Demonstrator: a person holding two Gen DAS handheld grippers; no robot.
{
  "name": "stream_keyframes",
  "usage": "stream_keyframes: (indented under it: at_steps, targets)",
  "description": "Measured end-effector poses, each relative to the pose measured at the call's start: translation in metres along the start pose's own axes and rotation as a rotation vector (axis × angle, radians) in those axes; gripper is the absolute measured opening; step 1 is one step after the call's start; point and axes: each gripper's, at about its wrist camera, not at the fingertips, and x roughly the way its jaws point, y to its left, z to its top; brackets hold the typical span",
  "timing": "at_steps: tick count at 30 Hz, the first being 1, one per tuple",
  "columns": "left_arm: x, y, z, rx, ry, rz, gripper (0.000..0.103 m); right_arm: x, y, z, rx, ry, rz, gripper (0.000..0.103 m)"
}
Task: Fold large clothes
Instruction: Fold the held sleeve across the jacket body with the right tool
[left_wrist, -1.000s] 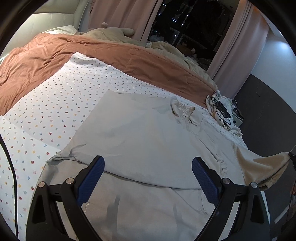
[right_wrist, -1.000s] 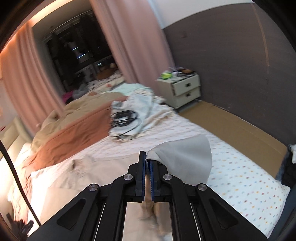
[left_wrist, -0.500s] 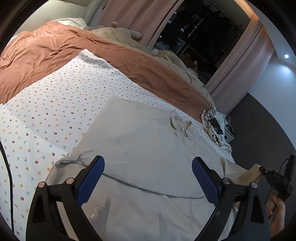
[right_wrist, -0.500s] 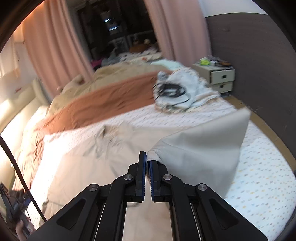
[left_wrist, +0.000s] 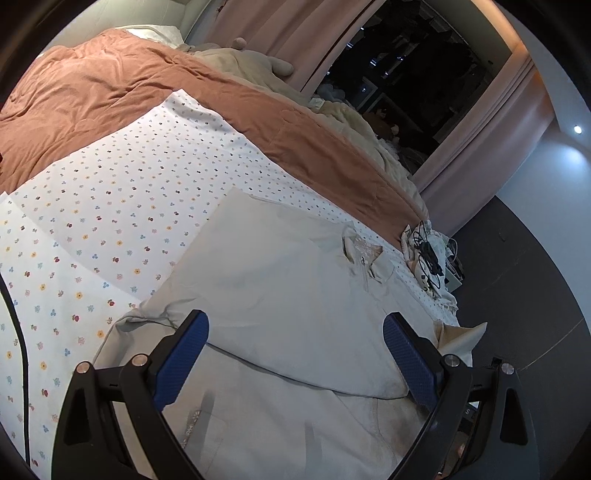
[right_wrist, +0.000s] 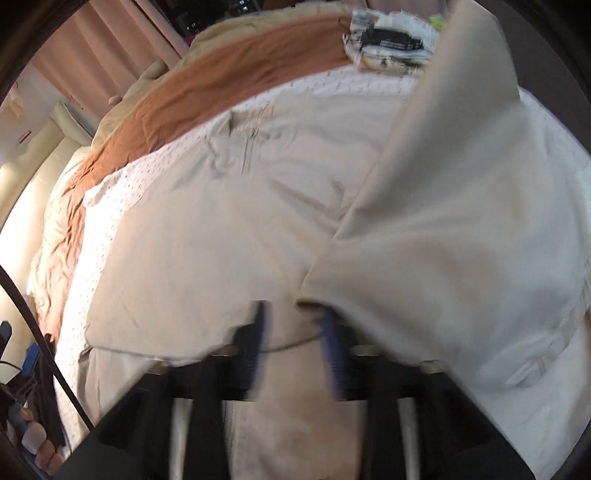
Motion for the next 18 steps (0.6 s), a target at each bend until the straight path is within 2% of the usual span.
stream_keyframes:
  at_steps: [1, 5, 9, 13, 15, 17, 18]
  targets:
    - [0.000, 0.001, 0.000, -0.007, 0.001, -0.001, 0.097, -0.003, 0.000, -0.003, 0.006, -0.002, 0.007, 0.103]
    - [0.000, 0.003, -0.001, -0.024, 0.004, -0.006, 0.097, -0.033, -0.011, 0.000, -0.021, -0.024, 0.004, 0.103]
    - [0.002, 0.000, -0.005, -0.014, 0.011, -0.006, 0.097, -0.077, -0.036, -0.001, -0.008, -0.095, -0.057, 0.103]
    - [0.003, -0.005, -0.007, -0.001, 0.015, -0.003, 0.097, -0.110, -0.067, -0.002, 0.007, -0.150, -0.181, 0.103]
    - [0.004, -0.005, -0.009, -0.002, 0.019, -0.003, 0.097, -0.112, -0.082, -0.001, 0.037, -0.151, -0.240, 0.100]
    - [0.005, -0.005, -0.009, -0.005, 0.021, -0.004, 0.097, -0.108, -0.098, 0.003, 0.086, -0.137, -0.274, 0.086]
    - [0.005, -0.006, -0.010, -0.004, 0.021, -0.003, 0.097, -0.105, -0.104, 0.005, 0.113, -0.130, -0.285, 0.083]
